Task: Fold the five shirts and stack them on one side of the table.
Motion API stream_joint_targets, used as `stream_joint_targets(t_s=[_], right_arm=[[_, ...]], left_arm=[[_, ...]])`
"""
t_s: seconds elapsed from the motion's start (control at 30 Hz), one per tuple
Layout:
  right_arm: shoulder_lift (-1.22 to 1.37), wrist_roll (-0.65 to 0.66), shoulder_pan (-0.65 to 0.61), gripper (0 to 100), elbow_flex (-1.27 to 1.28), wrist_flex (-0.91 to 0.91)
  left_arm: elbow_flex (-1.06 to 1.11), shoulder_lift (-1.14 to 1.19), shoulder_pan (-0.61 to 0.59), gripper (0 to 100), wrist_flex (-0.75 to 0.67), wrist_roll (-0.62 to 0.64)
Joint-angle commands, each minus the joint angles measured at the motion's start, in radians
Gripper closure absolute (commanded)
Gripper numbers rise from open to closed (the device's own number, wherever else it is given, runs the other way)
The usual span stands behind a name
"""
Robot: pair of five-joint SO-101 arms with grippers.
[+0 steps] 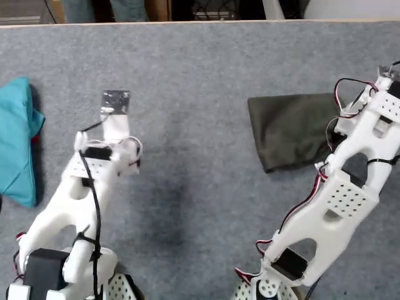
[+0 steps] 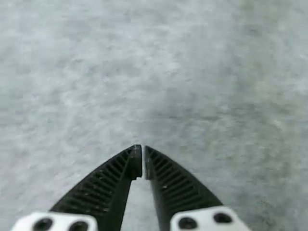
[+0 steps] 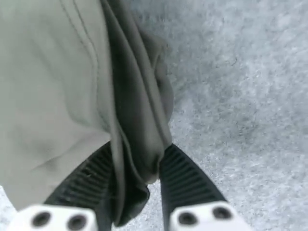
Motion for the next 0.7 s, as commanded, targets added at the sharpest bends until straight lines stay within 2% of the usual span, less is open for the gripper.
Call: stream_joint_targets(t_s=[0.0,0.1,0.2,0.3,0.4,0.53,0.67], right_arm=[[-0.010,0.006,0.020,85.8,-0.042,0.023],[-0.030,0.008,0.034,67.3,-0.044,0.041],[-0.062,0.008,0.032,56.6,-0.041,0.046],[-0.093,0.008,0.015,55.7,-0.042,0.063],[-0.122,0.002,0.002,55.7,-0.042,0.083],[-0.154,0.002,-0.008,55.7,-0.039,0.095],[-0.194,0.002,0.002,55.7,-0.042,0.095]], left_arm=[[-0.206,-0.029,-0.193,88,0.195,-0.003],[-0.374,-0.020,-0.404,81,0.358,-0.101],[-0.427,-0.020,-0.549,76,0.385,-0.172],[-0.386,-0.011,-0.644,73,0.354,-0.186],[-0.278,0.025,-0.700,72,0.209,-0.186],[-0.182,0.126,-0.727,72,0.084,-0.186],[-0.183,0.219,-0.736,75,0.066,-0.178]])
